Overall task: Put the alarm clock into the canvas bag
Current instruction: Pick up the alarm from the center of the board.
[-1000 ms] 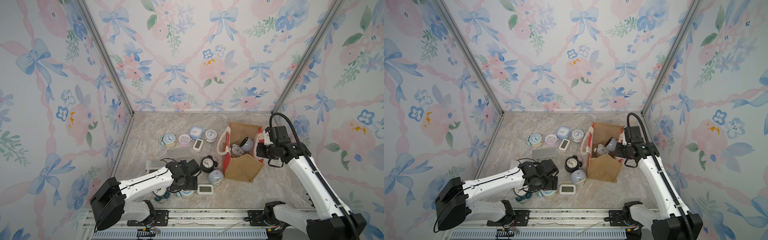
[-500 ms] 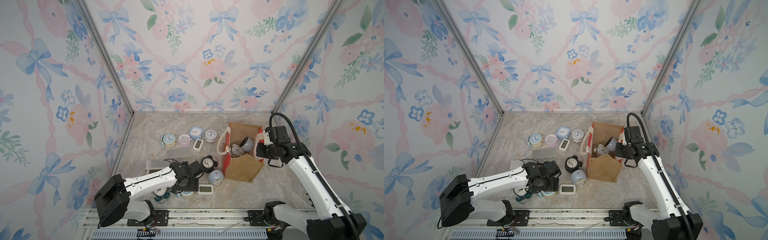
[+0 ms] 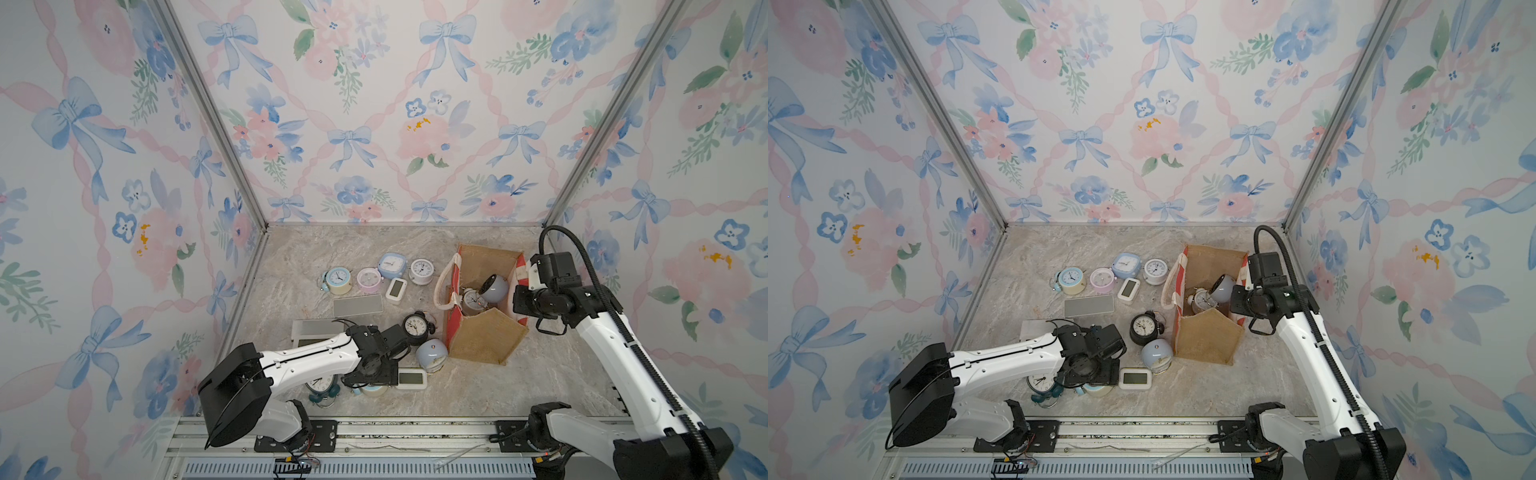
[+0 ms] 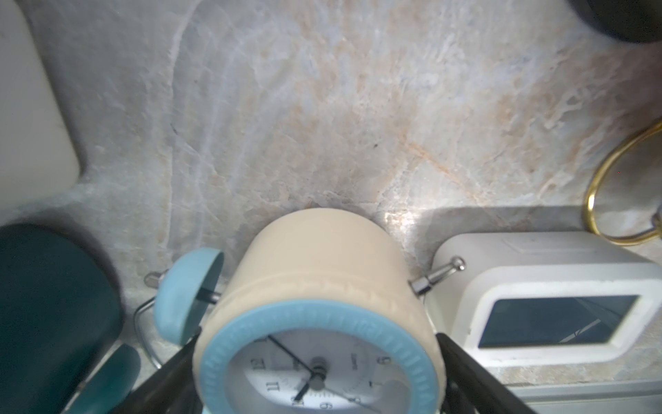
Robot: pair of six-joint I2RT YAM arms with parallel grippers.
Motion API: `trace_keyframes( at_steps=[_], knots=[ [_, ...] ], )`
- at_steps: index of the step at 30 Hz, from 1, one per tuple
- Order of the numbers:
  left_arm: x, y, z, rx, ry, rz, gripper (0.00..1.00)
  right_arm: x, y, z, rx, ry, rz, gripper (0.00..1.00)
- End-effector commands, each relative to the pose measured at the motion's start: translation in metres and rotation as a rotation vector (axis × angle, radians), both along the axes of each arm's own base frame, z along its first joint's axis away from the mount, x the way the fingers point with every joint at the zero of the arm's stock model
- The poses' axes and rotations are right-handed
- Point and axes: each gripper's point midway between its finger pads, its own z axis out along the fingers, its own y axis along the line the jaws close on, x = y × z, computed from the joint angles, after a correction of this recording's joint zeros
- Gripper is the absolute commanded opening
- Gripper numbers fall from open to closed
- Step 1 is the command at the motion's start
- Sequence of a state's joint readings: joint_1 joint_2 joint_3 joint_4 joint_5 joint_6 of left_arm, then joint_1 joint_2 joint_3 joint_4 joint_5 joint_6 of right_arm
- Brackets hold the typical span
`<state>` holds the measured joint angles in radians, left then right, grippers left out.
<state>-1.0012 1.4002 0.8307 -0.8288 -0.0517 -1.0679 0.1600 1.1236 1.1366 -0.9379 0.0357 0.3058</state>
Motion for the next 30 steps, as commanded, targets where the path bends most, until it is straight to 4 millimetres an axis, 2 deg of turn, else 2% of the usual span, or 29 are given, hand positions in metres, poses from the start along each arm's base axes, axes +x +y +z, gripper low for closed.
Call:
trace_keyframes(
  at_steps=[1, 18, 24, 30],
  knots=[
    [0.0, 0.003, -0.002, 0.026, -0.001, -0.003, 0.95, -0.004, 0.002, 0.001, -0.011, -0.008, 0.019, 0.13],
    [0.011, -0.004, 0.011, 0.004, -0.056, -0.027, 0.81, -0.005, 0.001, 0.001, -0.017, -0.009, 0.016, 0.13],
    [0.023, -0.006, 0.031, -0.047, -0.107, -0.037, 0.77, -0.005, 0.0, 0.002, -0.019, -0.008, 0.014, 0.13],
    [0.046, -0.005, 0.06, -0.112, -0.184, -0.029, 0.73, -0.005, 0.0, 0.003, -0.021, -0.009, 0.014, 0.13]
  ],
)
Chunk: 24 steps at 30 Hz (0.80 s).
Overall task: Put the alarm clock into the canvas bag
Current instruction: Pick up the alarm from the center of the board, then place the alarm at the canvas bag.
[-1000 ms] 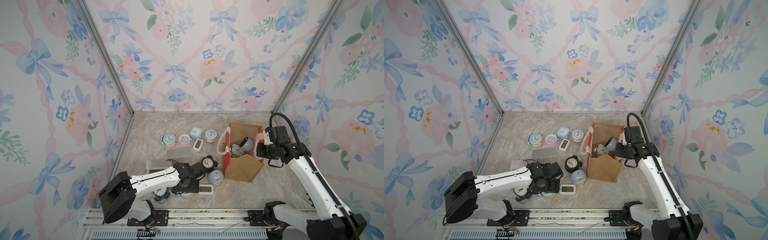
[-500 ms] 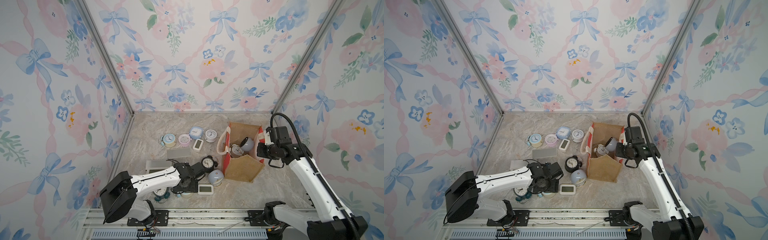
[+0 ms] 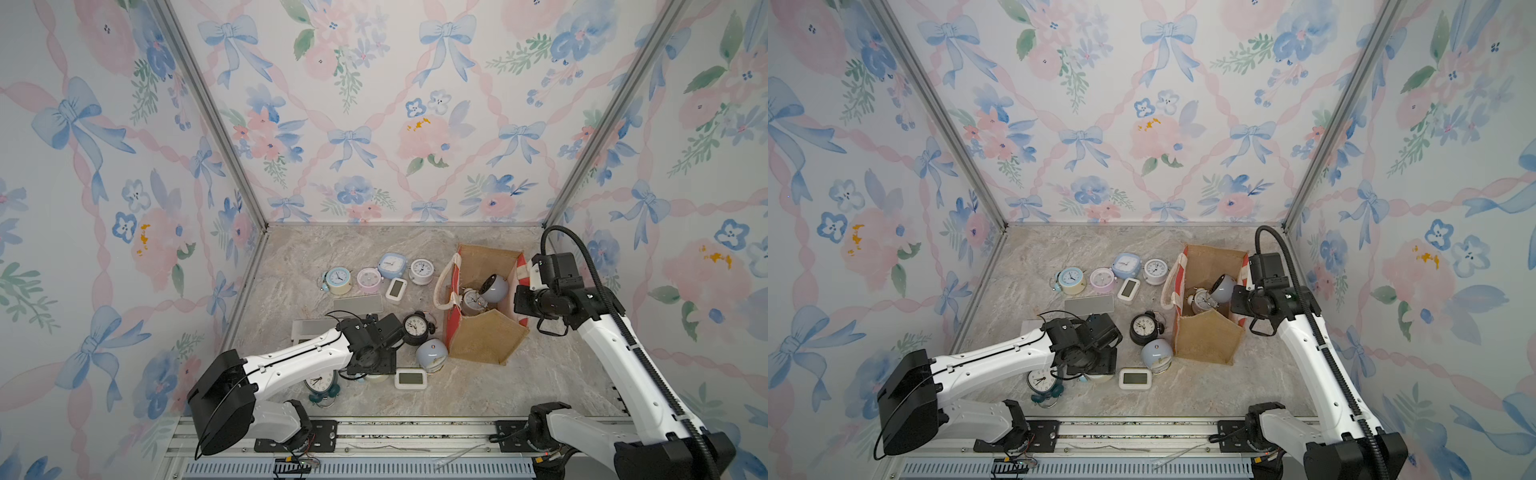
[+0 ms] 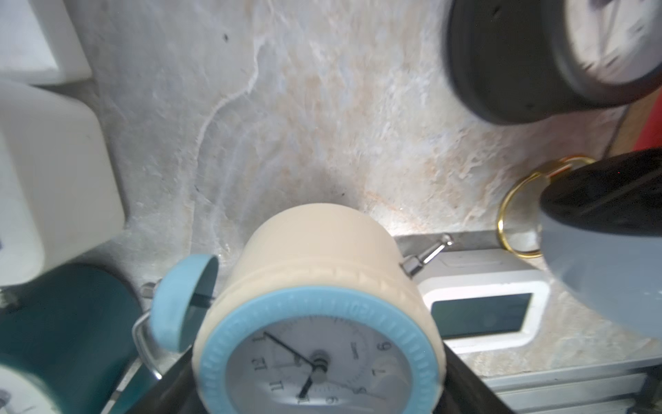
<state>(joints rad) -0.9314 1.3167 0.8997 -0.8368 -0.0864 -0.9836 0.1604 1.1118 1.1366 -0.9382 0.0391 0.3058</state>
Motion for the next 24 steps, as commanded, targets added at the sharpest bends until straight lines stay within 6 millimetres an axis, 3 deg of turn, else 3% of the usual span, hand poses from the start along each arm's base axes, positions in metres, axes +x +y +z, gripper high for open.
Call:
trace_keyframes(
  at_steps=[1, 14, 24],
  knots=[
    [0.019, 0.0, 0.027, -0.034, -0.082, -0.021, 0.73, -0.004, 0.001, 0.0, -0.02, 0.004, 0.014, 0.13],
    [0.088, -0.017, 0.098, -0.045, -0.293, -0.081, 0.72, -0.005, 0.0, 0.003, -0.023, 0.009, 0.007, 0.13],
    [0.136, -0.069, 0.168, -0.103, -0.452, -0.2, 0.71, -0.005, 0.0, 0.004, -0.027, 0.012, 0.008, 0.13]
  ],
)
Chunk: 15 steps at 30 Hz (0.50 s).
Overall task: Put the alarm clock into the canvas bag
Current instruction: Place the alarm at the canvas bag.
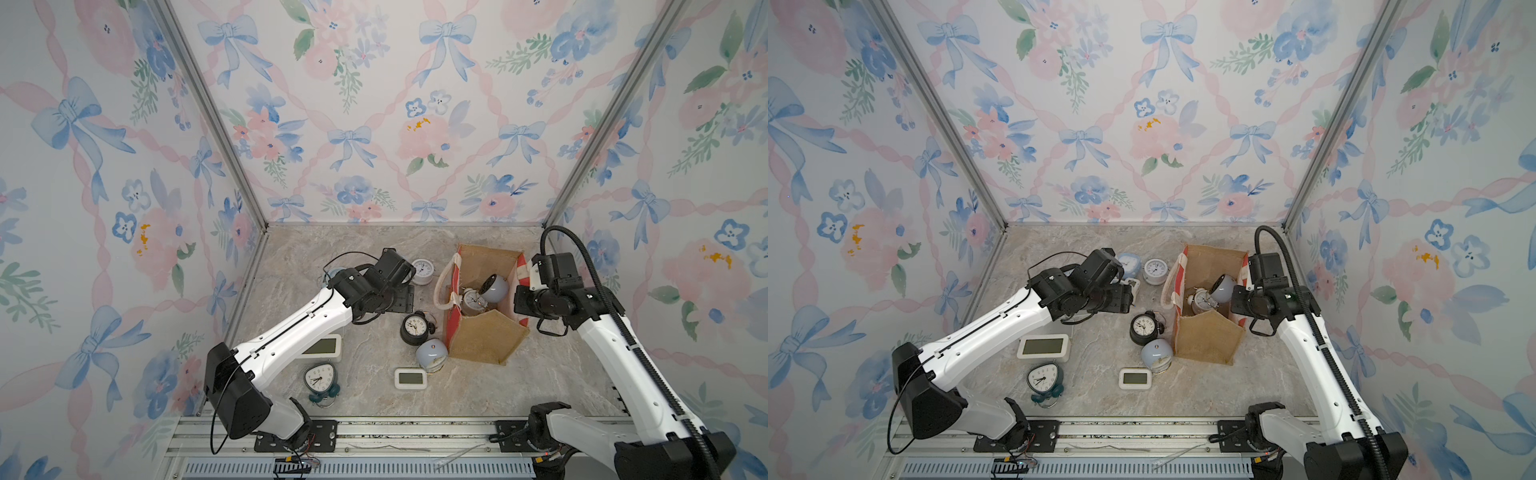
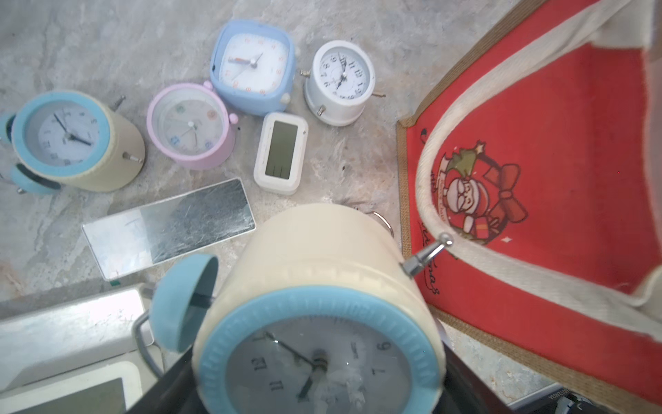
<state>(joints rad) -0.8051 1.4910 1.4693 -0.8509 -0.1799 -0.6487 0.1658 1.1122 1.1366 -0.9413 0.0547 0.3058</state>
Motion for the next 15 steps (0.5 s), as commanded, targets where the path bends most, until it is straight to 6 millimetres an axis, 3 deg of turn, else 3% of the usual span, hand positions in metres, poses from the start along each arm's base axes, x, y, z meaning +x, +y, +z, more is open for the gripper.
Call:
trace_keyframes(
  at_steps=[1, 6, 15],
  knots=[
    [0.016, -0.017, 0.027, 0.009, -0.085, -0.068, 0.71, -0.004, 0.001, 0.004, -0.014, 0.013, 0.011, 0.13],
    [0.028, -0.053, 0.049, -0.018, -0.133, -0.15, 0.71, -0.004, 0.001, 0.009, -0.018, 0.008, 0.01, 0.13],
    [0.028, -0.132, 0.08, -0.091, -0.199, -0.31, 0.7, -0.009, -0.001, 0.013, -0.029, 0.002, 0.001, 0.13]
  ],
)
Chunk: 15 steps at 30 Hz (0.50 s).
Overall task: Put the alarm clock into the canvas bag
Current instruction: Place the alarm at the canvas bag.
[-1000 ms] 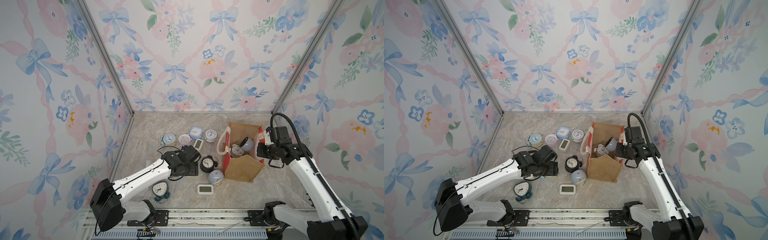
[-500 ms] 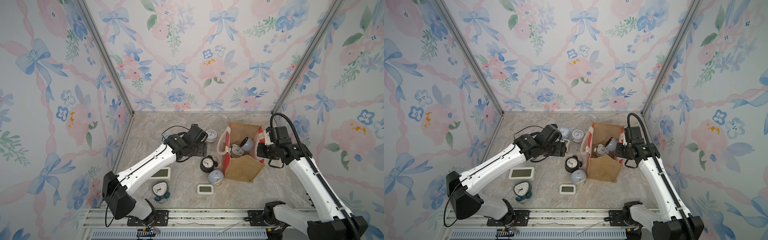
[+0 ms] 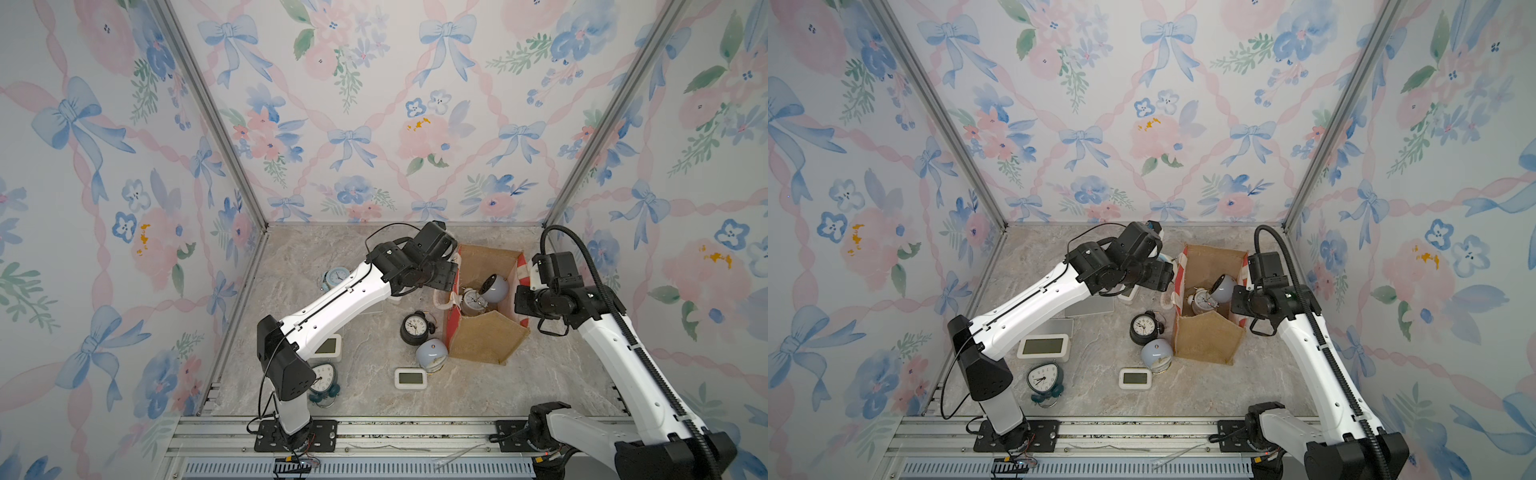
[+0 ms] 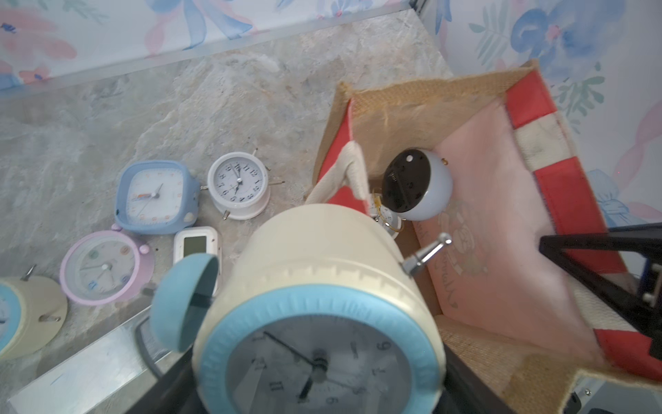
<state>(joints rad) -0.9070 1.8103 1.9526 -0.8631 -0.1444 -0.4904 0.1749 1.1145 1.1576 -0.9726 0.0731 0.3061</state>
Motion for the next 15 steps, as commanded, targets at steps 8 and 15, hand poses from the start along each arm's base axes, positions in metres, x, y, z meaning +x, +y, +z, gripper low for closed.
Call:
trace_keyframes(
  at_steps=[8, 15],
  knots=[
    [-0.004, -0.079, 0.031, -0.099, -0.074, -0.178, 0.68, -0.008, 0.0, 0.014, -0.019, -0.016, 0.002, 0.13],
    [-0.01, -0.11, 0.01, -0.109, -0.03, -0.235, 0.68, -0.008, -0.001, 0.017, -0.021, -0.023, 0.001, 0.13]
  ],
)
